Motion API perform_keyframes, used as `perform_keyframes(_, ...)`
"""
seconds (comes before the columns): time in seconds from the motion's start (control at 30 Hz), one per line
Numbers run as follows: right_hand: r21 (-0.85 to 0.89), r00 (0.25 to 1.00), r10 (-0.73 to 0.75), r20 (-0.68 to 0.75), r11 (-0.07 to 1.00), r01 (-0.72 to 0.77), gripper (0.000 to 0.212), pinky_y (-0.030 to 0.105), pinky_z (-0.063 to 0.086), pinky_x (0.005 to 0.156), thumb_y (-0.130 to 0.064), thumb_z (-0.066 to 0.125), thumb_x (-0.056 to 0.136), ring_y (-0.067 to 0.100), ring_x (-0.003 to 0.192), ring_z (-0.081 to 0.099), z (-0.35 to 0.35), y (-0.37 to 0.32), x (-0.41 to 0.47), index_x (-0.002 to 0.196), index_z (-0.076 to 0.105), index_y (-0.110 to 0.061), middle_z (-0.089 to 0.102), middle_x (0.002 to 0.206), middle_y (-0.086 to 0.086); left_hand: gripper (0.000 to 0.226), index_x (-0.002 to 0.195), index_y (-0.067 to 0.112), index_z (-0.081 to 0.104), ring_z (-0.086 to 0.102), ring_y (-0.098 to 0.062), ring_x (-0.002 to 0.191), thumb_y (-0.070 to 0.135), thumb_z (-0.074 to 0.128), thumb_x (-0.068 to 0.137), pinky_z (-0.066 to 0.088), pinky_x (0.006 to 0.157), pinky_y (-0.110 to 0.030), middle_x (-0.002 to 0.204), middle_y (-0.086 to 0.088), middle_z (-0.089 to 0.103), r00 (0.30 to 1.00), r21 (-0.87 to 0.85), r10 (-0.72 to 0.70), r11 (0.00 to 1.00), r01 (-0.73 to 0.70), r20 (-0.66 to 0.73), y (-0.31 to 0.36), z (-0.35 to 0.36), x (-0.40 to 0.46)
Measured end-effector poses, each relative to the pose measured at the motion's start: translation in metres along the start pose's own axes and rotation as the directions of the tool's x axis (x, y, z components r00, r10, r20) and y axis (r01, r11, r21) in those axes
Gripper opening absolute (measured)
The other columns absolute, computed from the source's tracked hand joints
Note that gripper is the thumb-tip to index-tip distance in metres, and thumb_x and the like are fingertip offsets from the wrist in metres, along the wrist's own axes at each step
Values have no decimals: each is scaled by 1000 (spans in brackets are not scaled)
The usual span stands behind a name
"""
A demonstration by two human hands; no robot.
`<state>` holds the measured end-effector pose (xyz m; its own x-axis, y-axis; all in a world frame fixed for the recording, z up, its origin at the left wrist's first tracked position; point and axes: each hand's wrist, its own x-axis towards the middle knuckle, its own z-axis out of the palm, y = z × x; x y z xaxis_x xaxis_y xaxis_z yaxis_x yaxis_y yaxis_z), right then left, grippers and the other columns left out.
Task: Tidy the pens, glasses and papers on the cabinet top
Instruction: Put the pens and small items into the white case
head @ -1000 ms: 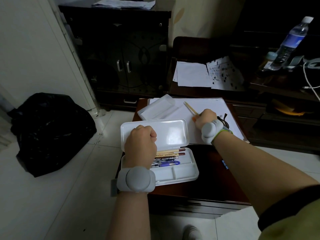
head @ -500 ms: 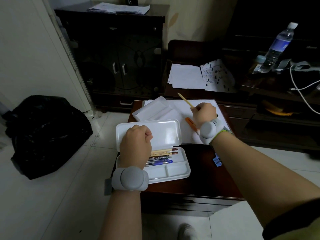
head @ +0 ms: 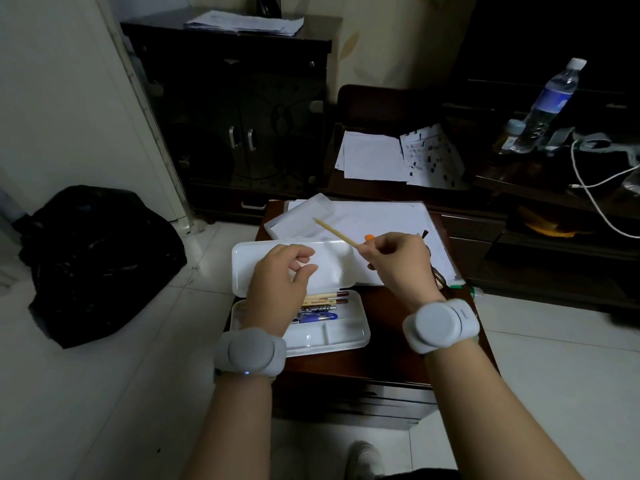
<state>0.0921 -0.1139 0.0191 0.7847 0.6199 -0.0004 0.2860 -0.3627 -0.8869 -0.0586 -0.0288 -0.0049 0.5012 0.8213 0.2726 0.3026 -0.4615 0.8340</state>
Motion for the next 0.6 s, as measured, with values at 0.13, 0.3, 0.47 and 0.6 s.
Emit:
perform_keyframes(0.13,51,996,-24,83,999,20,10,5,45,66,-14,73,79,15,72,65,4,2,-4,72,67,-11,68,69,9,28,110,21,65,53,-5,86,9,65,84,43,80,-22,101,11,54,996,46,85,995,-86,26,3,4,-1)
perform_keyframes(0.3,121,979,-57,196,992,33,9,12,39,93,-15,75,78,9,60,60,3,4,-7,76,70,-8,64,60,3,28,113,19,66,46,-14,109,11,63,86,38,96,-28,114,4,55,974,169,213,960,-223,76,2,6,0)
perform_keyframes(0.47,74,949,-88,302,995,69,8,38,37,108,-18,76,77,9,59,61,0,5,-7,72,70,-15,66,62,-1,19,102,25,71,46,-14,109,25,62,85,18,93,-19,107,9,64,958,314,273,906,-286,84,2,10,-1)
perform_keyframes(0.6,4,923,-91,375,995,97,10,43,28,115,-23,74,79,-1,56,57,-3,7,-7,70,69,-21,63,62,-4,12,93,23,74,55,-18,98,23,65,85,35,96,-34,92,6,69,959,272,248,922,-277,137,5,11,1)
